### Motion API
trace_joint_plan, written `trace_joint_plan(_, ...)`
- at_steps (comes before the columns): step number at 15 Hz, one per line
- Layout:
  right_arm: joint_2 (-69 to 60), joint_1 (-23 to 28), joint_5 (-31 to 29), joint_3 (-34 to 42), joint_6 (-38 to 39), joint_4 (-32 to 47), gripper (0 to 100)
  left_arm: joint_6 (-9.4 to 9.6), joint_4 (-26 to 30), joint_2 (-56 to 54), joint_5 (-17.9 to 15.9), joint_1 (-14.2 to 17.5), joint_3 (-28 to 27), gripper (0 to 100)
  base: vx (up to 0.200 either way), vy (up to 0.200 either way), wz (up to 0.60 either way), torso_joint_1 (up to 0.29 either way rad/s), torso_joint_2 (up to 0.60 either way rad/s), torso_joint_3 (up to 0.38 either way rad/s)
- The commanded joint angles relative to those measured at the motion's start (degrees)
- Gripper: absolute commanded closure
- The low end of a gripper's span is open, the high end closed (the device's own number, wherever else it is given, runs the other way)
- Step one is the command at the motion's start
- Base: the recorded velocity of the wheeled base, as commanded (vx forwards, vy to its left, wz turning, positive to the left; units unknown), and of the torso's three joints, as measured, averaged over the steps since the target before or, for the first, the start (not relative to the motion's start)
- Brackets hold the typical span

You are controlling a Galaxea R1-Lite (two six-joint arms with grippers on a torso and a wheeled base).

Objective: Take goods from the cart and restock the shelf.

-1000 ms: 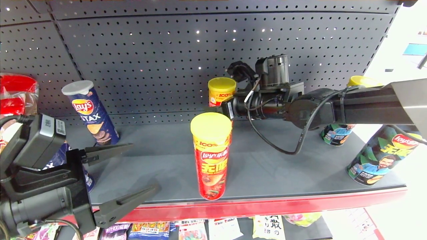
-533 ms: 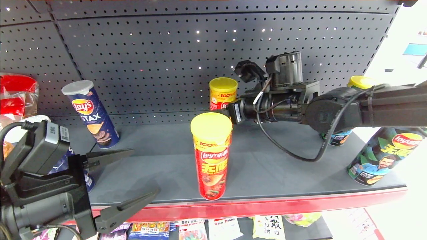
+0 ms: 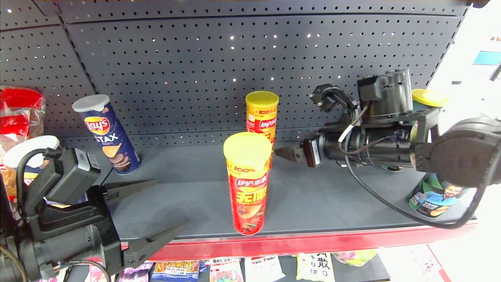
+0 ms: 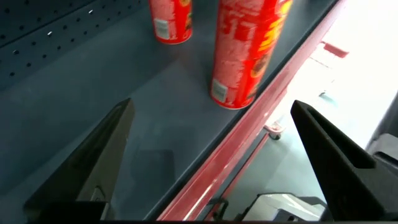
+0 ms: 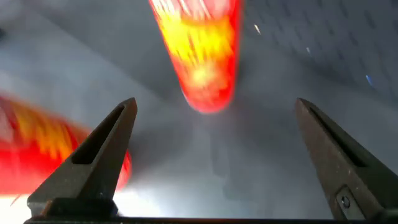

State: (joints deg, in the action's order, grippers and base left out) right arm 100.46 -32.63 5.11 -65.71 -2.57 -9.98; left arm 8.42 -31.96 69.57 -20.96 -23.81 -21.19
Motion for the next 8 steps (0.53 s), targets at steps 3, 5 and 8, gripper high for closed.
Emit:
trace_joint_plan(3,-21.4,1.3,-1.9,21.8,0.0,0.1,0,0.01,-0.2,4.7,6.7,0.0,-0.3,0,0.0,0.0,0.0,0.0,0.0,0.0)
trace_joint_plan(5,-28.4,1.1,-1.8,27.9,-0.5,0.1,0,0.01,-0.2,5.8,7.9,-0.1,-0.3,0,0.0,0.0,0.0,0.0,0.0,0.0)
trace_joint_plan(8,-47.3,-1.5,-2.0,39.3,-0.5,0.2,0,0.1,-0.2,8.8,9.2,-0.1,-0.1,0,0.0,0.0,0.0,0.0,0.0,0.0)
